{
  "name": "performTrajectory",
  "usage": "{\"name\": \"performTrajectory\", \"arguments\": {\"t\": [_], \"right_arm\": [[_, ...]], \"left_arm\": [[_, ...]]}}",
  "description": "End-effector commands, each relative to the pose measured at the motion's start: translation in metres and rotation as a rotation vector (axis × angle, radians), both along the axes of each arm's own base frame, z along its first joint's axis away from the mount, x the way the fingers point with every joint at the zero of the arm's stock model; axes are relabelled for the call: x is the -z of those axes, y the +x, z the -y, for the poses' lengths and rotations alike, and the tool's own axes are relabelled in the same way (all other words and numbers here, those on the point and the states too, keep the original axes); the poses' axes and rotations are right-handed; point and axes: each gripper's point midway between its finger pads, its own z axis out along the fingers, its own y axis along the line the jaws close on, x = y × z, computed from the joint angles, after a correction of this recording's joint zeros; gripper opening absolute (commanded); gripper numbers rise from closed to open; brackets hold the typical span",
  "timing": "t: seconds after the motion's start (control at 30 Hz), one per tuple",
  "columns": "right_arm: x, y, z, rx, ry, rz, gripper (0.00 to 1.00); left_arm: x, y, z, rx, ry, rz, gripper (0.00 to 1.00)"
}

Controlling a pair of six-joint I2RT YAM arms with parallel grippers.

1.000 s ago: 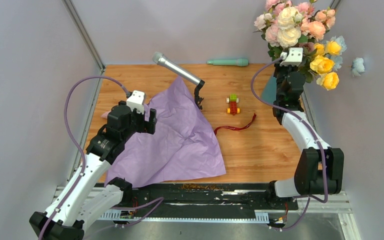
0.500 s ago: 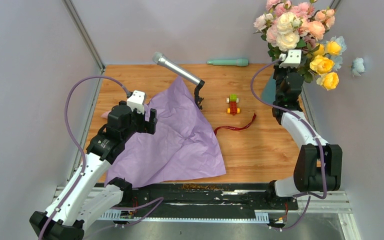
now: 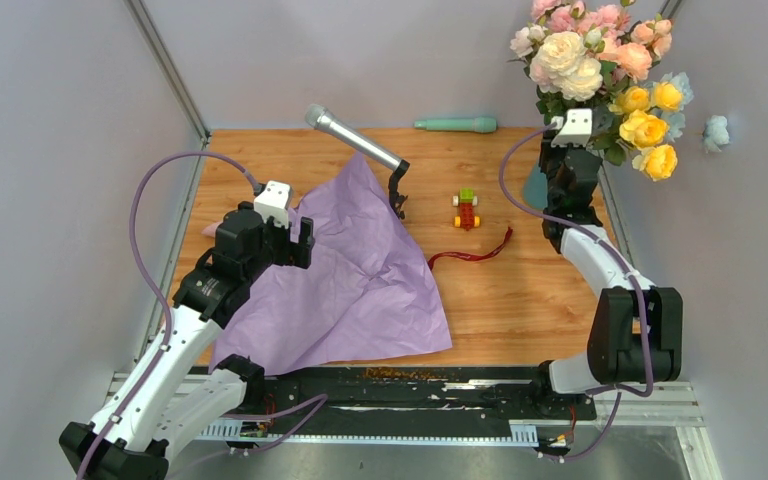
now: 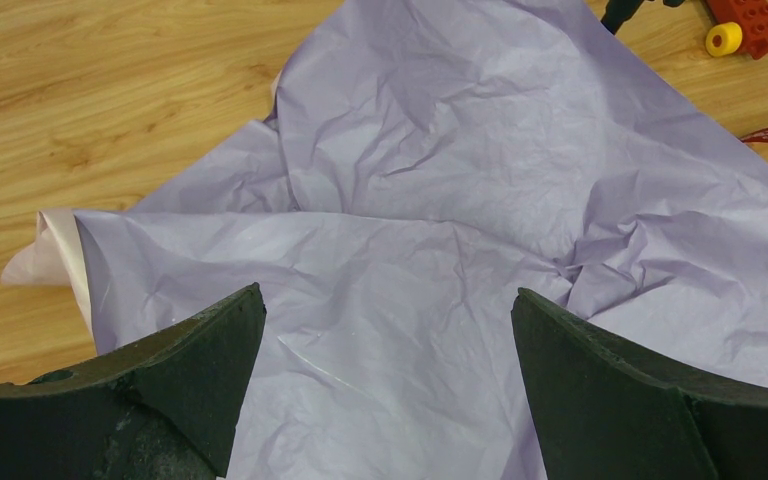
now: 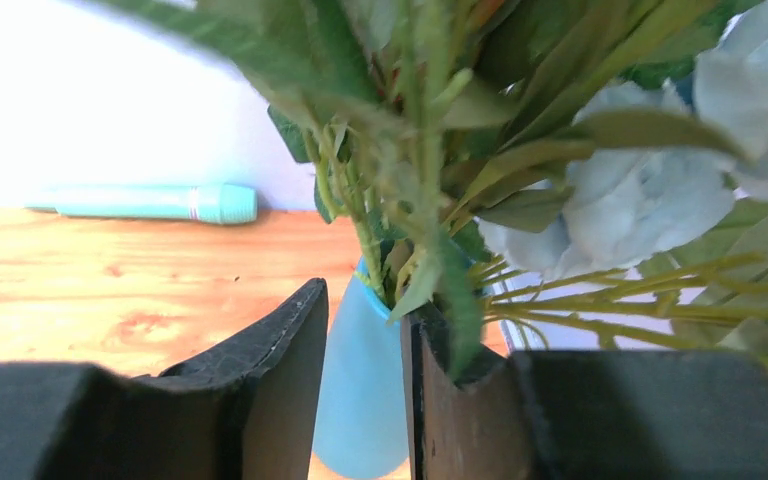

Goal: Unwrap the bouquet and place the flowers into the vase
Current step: Insert the fake flower into the vase, then reset both arms

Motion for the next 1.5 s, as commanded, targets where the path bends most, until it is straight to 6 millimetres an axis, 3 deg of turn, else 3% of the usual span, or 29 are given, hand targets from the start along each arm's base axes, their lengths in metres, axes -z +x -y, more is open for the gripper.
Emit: {"name": "performTrajectory", "arguments": {"t": [0.0, 0.2, 0.33, 0.6, 0.8, 1.03, 1.17, 1.3, 1.47], "right_arm": [[-0.006, -0.008, -0.005, -0.027, 0.020, 0.007, 0.35], [-0.001, -0.019, -0.008, -0.040, 0.054, 0.006, 0.47], [0.000, -0.031, -0.010, -0.048, 0.090, 0.002, 0.66], [-0.002, -0.065, -0.019, -0.076, 0.187, -0.065, 0.84], [-0.003, -0.104, -0.033, -0.119, 0.270, -0.223, 0.88], [-0.054, -0.155, -0.043, -0.187, 0.308, -0.133, 1.00], [-0.076, -0.185, -0.048, -0.231, 0.290, -0.029, 1.00], [-0.062, -0.200, -0.043, -0.219, 0.275, 0.021, 1.00], [-0.067, -0.209, -0.047, -0.246, 0.278, 0.070, 1.00]], "left_arm": [[-0.006, 0.002, 0.002, 0.009, -0.012, 0.021, 1.00], [-0.008, 0.002, 0.004, 0.013, -0.031, 0.026, 1.00], [-0.010, 0.003, 0.001, -0.004, -0.030, 0.031, 1.00], [-0.025, 0.007, -0.028, -0.150, -0.055, 0.094, 1.00], [-0.040, 0.004, -0.065, -0.326, -0.011, 0.179, 1.00], [-0.059, -0.004, -0.084, -0.417, -0.024, 0.258, 1.00], [-0.062, -0.008, -0.088, -0.432, -0.020, 0.272, 1.00], [-0.066, -0.011, -0.090, -0.431, -0.020, 0.290, 1.00], [-0.070, -0.016, -0.090, -0.416, -0.038, 0.322, 1.00]]}}
